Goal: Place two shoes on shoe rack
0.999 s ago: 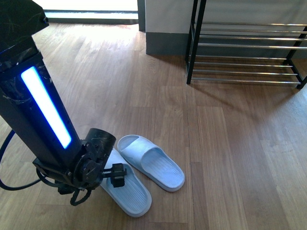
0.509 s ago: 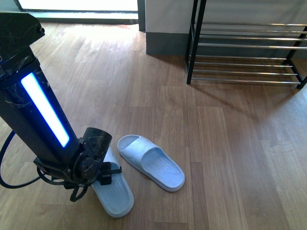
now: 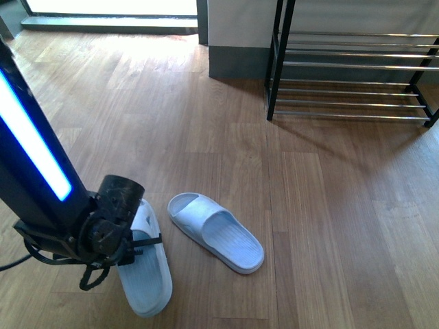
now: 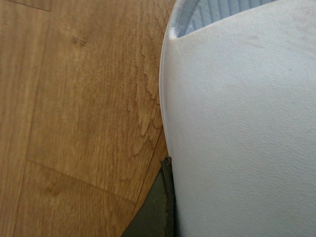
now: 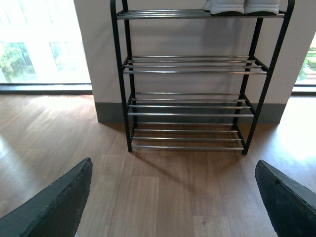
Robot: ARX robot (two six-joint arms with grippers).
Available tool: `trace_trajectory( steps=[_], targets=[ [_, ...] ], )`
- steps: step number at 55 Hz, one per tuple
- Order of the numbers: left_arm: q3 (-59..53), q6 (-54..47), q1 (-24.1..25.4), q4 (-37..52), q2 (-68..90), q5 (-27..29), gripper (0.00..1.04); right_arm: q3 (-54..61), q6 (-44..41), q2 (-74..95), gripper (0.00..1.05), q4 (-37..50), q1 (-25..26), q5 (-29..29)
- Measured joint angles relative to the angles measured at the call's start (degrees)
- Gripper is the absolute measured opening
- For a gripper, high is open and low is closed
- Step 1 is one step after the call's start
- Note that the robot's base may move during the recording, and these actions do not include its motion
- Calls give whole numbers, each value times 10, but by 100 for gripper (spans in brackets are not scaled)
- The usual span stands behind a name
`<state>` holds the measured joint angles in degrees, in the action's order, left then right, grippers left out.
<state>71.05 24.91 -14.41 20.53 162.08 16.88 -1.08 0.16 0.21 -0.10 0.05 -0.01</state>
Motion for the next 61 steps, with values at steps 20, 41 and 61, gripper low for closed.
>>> trace_trajectory(
  steps=[20,41,61],
  targets=[
    [-189,-50,30,65,-305,0,2,0,0,0,96,0,0,0],
    [-380,-140,47,58,-645,45,2,0,0,0,96,0,0,0],
    [-506,-237,68,-100,-1048,90,2,0,0,0,96,0,0,0]
  ],
)
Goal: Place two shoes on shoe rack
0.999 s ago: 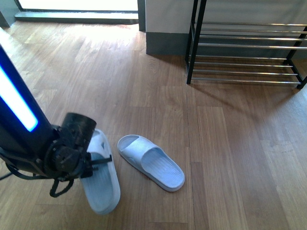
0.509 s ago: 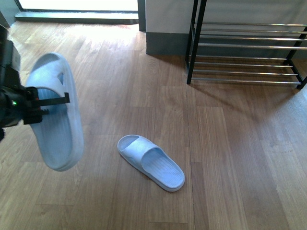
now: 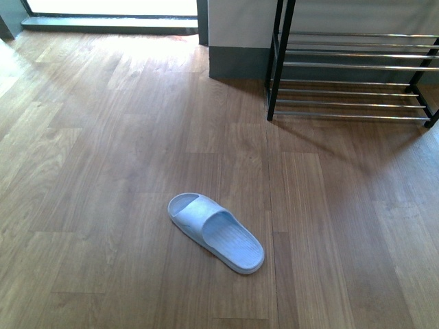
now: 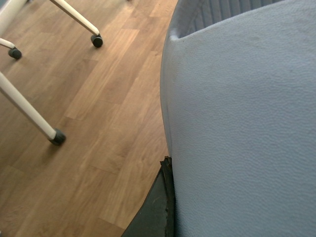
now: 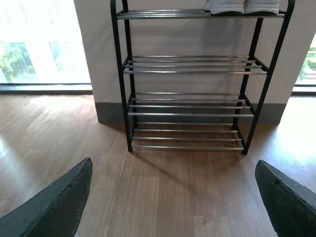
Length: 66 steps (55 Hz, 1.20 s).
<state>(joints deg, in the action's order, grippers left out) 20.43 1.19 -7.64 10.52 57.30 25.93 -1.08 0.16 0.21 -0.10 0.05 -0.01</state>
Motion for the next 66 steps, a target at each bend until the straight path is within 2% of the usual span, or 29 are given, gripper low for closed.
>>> trace_trajectory(
  steps=[3,7,36,38,41,43,46,55,59,61,66],
  targets=[
    [-11,-17,2,-42,-76,0,2,0,0,0,96,0,0,0],
    [-12,-26,3,-45,-115,2,2,0,0,0,96,0,0,0],
    [-13,-34,4,-47,-114,1,2,0,0,0,96,0,0,-1],
    [-13,-34,6,-47,-113,5,2,0,-16,1,96,8,9,-36],
    [-13,-34,6,-47,-114,2,2,0,-70,8,96,20,40,-147],
    [-13,-34,5,-47,-114,0,2,0,-98,26,96,31,47,-173],
    [-13,-34,5,-47,-113,0,2,0,-122,72,96,67,53,-187],
    [-13,-35,5,-47,-113,0,2,0,-173,364,96,327,25,-88],
    [-13,-35,5,-47,-113,0,2,-23,-206,615,96,506,-17,-31],
    [-13,-35,5,-47,-113,0,2,-50,-220,735,96,574,-32,-25],
    [-13,-35,5,-47,-113,0,2,-115,-252,949,96,668,-47,-17]
  ],
)
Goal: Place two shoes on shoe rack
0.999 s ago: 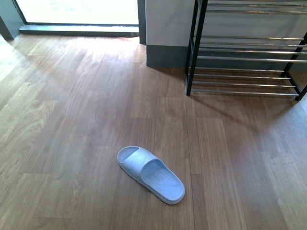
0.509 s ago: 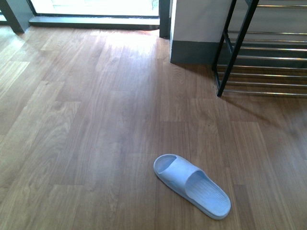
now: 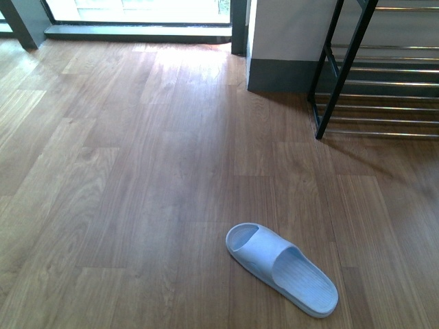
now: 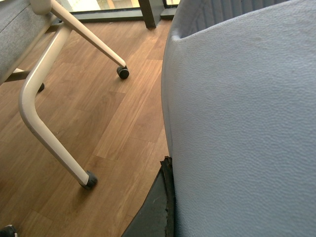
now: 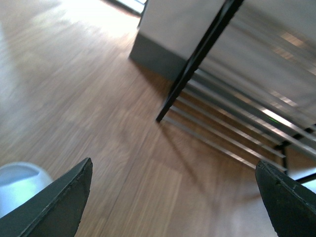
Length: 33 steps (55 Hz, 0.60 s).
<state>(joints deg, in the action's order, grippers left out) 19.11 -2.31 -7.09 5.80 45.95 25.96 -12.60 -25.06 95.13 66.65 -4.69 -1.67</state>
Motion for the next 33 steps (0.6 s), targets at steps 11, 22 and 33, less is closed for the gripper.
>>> trace_trajectory(
  steps=[11,22,33],
  targets=[
    [0,0,0,0,0,0,2,-127,-60,337,96,33,-5,-12],
    [0,0,0,0,0,0,2,-238,-80,504,96,6,-5,-34],
    [0,0,0,0,0,0,2,-312,-76,592,96,-15,-16,-54]
  ],
)
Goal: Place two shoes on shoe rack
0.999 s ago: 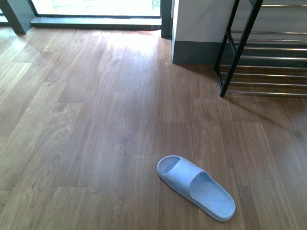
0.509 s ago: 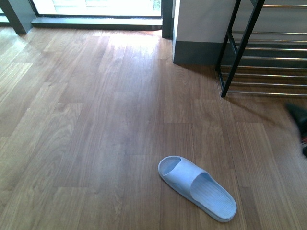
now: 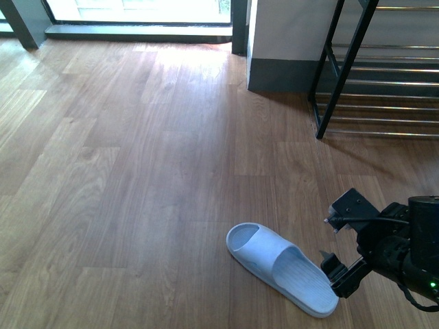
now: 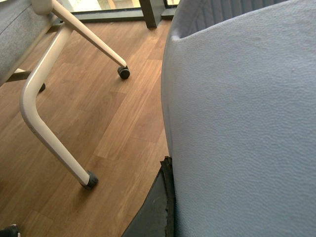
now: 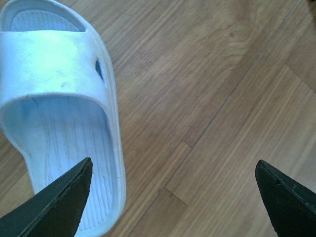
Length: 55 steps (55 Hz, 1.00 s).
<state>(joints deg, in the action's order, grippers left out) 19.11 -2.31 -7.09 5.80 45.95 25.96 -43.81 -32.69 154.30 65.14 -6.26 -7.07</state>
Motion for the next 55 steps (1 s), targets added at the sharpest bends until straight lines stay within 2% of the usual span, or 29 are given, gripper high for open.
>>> trace_trajectory(
  steps=[21,44,55],
  targets=[
    [0,0,0,0,0,0,2,-78,22,86,96,-13,-24,-7],
    [0,0,0,0,0,0,2,-130,40,136,96,-16,-28,-16],
    [0,0,0,0,0,0,2,-113,68,134,96,-11,-31,8]
  ],
)
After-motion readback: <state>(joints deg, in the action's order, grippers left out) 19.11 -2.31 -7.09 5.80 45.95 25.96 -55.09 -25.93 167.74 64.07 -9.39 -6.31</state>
